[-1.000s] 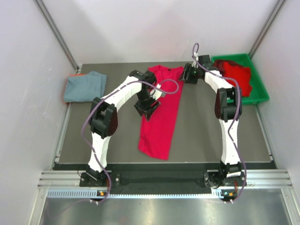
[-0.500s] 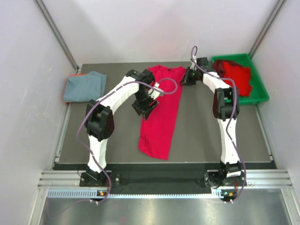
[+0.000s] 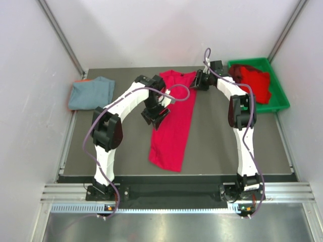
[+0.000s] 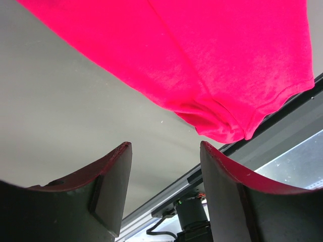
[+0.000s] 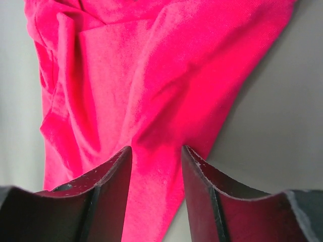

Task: Fold and stack the t-shirts
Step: Fold the tshirt

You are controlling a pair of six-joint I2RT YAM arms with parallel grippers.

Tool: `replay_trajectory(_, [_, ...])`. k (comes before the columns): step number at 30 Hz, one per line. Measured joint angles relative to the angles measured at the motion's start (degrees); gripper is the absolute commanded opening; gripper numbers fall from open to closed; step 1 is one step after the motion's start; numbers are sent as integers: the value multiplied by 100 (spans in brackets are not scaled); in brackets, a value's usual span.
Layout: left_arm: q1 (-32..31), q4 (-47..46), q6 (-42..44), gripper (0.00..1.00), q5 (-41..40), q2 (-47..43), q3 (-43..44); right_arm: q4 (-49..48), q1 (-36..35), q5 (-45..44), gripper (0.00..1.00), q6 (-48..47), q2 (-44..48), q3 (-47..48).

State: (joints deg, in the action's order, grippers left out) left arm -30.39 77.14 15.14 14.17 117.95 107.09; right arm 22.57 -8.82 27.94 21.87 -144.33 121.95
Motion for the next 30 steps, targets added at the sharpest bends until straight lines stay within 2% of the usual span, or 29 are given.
replay_trajectory(14, [409,7,-2,61,168,127,221,184,0,-262,42,-450,479,-610])
replay_trajectory(26, [496,-2,-2,61,203,396,752,396,4,-433,41,-645,730,-935])
replay_trajectory(29, [503,0,-2,61,203,409,765,426,4,-437,31,-654,728,-946])
replay_trajectory(30, [503,0,-2,61,203,420,765,426,4,-435,21,-673,728,-942])
